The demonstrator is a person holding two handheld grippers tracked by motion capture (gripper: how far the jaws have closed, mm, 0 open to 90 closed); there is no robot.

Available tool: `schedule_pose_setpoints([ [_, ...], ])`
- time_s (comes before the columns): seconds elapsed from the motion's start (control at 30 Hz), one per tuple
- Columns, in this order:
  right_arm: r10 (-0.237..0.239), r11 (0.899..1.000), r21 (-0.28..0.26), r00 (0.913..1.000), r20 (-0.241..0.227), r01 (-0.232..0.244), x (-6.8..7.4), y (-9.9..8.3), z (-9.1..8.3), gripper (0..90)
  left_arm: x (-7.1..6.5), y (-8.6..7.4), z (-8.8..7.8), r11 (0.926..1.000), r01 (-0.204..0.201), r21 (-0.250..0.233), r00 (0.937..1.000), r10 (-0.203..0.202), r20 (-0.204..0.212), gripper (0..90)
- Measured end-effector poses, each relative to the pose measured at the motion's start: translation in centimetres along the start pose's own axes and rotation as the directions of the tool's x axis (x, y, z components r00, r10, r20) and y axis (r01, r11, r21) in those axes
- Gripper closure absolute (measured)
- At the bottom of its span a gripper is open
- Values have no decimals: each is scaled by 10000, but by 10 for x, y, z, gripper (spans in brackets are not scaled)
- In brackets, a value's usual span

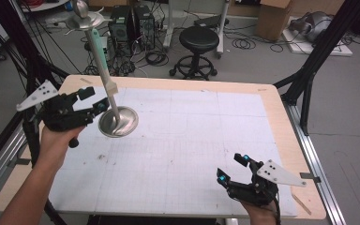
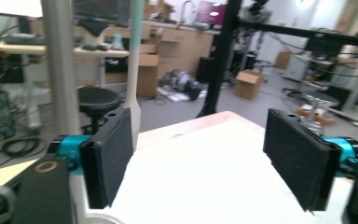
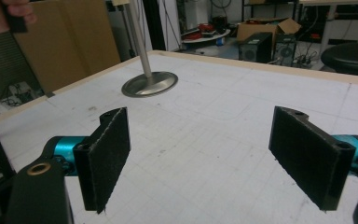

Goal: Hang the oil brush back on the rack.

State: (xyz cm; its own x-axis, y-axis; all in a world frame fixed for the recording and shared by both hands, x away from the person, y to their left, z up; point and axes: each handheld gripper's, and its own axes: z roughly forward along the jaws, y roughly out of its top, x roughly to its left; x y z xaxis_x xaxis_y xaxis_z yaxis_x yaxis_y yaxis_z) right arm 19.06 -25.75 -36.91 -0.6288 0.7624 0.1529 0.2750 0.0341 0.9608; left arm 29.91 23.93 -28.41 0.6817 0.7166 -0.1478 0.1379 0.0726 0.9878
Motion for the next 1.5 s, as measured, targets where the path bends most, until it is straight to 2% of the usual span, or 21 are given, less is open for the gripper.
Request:
schedule_pose_setpoints([
  [0.07,51,10000,12,9998,169,-51,-2,-1,-3,192,-6,-13,-7,9994,-302,-143,9992,306,272,163],
  [0.13,-40,10000,16,9995,300,40,-5,-2,-6,192,-11,-26,-14,9987,-415,-280,9969,433,662,165],
  [0.23,-118,9998,140,9985,526,111,-8,-5,-10,191,-19,-46,-22,9988,-451,-210,9916,473,1207,165],
  [0.3,206,9998,1,9982,563,-207,-14,-11,-13,192,-24,-60,-26,9990,-415,-152,9877,433,1501,166],
  [0.33,206,9998,1,9982,563,-207,-14,-11,-13,192,-27,-66,-28,9991,-416,-26,9852,415,1664,166],
  [0.37,341,9994,-34,9978,576,-340,-16,-15,-14,192,-29,-72,-30,9985,-538,131,9840,508,1706,167],
  [0.47,199,9998,86,9976,657,-205,-15,-18,-16,192,-32,-90,-36,9978,-577,330,9828,510,1776,168],
  [0.5,-77,9994,338,9971,751,51,-14,-21,-17,192,-32,-96,-38,9979,-534,356,9834,464,1755,180],
  [0.57,-122,9993,367,9971,752,94,-14,-24,-18,192,-33,-105,-43,9987,-461,226,9852,417,1663,190],
  [0.63,-53,9994,359,9973,736,26,-13,-26,-18,192,-33,-112,-47,9979,-583,298,9864,530,1558,190],
  [0.7,-68,9995,308,9964,848,42,-12,-28,-21,192,-33,-114,-49,9976,-586,372,9878,525,1466,190],
  [0.8,-60,9997,259,9963,858,37,-12,-29,-21,192,-29,-115,-52,9994,-304,155,9904,281,1353,191],
  [0.83,-47,9996,279,9964,847,23,-11,-29,-21,192,-28,-116,-52,9993,-332,175,9909,306,1313,192],
  [1.2,-19,9995,322,9960,898,-10,-11,-30,-20,192,-27,-124,-56,9981,-291,542,9911,218,1310,192],
  [1.5,-70,9992,392,9960,888,36,-9,-30,-18,192,-30,-126,-54,9977,-282,621,9906,196,1356,192],
])
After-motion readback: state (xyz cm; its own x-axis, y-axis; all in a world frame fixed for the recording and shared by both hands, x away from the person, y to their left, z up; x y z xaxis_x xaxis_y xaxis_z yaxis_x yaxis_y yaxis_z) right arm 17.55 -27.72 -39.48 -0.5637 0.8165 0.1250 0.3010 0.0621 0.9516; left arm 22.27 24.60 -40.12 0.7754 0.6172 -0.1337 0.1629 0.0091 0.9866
